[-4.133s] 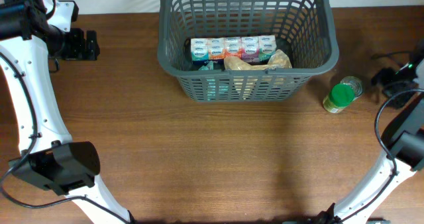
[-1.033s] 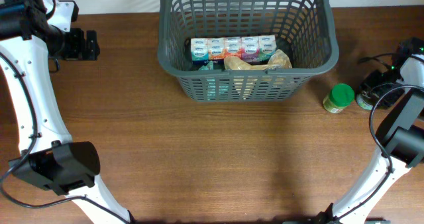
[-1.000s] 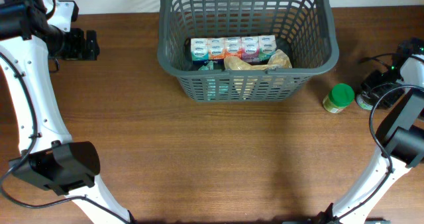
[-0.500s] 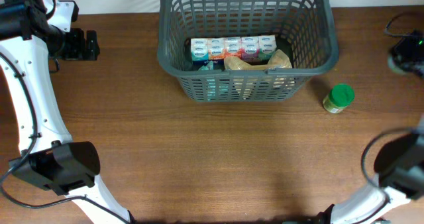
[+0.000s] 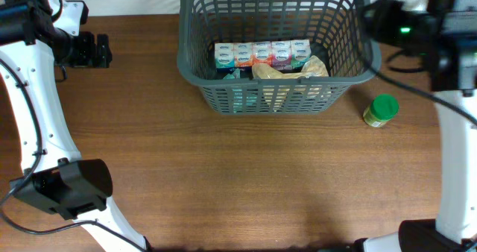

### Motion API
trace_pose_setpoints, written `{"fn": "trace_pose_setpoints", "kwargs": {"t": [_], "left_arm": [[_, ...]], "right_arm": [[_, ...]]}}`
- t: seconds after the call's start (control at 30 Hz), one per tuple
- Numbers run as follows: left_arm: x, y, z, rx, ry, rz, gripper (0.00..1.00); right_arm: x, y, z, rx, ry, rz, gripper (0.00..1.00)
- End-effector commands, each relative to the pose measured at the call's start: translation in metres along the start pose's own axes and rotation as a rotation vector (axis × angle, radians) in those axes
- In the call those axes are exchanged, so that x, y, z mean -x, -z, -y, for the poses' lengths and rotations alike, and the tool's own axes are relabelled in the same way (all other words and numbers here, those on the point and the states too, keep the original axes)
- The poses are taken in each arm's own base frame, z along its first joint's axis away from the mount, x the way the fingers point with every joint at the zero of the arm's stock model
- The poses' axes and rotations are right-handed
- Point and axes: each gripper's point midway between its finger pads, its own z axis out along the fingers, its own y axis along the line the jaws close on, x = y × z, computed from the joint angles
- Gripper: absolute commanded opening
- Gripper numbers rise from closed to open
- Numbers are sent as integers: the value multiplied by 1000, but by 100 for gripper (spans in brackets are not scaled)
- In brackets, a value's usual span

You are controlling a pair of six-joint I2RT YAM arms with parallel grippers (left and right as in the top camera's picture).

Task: Pack container
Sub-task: 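Carry the tin can over the basket and release it inside, then move the right gripper down to the green-lidded jar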

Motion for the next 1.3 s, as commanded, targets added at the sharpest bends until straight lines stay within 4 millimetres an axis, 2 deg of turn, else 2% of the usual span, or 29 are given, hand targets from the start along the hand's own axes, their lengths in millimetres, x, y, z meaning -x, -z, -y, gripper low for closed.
{"fn": "trace_pose_setpoints", "kwargs": {"t": [0.0, 0.13, 0.17, 0.2, 0.43, 0.57, 0.7, 0.77, 0.83, 0.9, 1.0, 1.1, 1.13, 1.2, 1.23, 1.27], "left_arm": [[0, 7, 1, -8, 17, 17, 99], [0, 7, 1, -8, 17, 17, 99], [0, 7, 1, -8, 17, 17, 99], [0, 7, 1, -8, 17, 17, 99], [0, 7, 1, -8, 17, 17, 99], [0, 7, 1, -8, 17, 17, 99], [0, 7, 1, -8, 17, 17, 99], [0, 7, 1, -8, 17, 17, 99], [0, 7, 1, -8, 17, 17, 99], [0, 7, 1, -8, 17, 17, 99], [0, 7, 1, -8, 17, 17, 99], [0, 7, 1, -8, 17, 17, 99], [0, 7, 1, -8, 17, 17, 99], [0, 7, 1, -8, 17, 17, 99], [0, 7, 1, -8, 17, 17, 99], [0, 7, 1, -8, 17, 17, 99]], "right_arm": [[-7, -20, -31, 13, 126, -16, 35], [-29, -59, -40, -24, 173, -100, 35], [-42, -79, -37, -41, 180, -154, 35], [-50, -91, -36, -50, 183, -187, 35], [-109, -166, -21, -108, 201, -396, 36], [-140, -192, -15, -121, 204, -497, 35], [-165, -204, -9, -134, 207, -578, 36], [-172, -207, -7, -140, 205, -595, 43], [-175, -208, -6, -139, 204, -600, 58], [-174, -208, -6, -138, 203, -597, 71], [-154, -196, -9, -129, 196, -549, 82], [-115, -171, -14, -109, 184, -453, 88], [-93, -155, -18, -97, 176, -394, 92], [-64, -131, -21, -82, 169, -314, 94], [-41, -108, -19, -86, 159, -248, 94], [-29, -96, -16, -97, 153, -214, 93]]}}
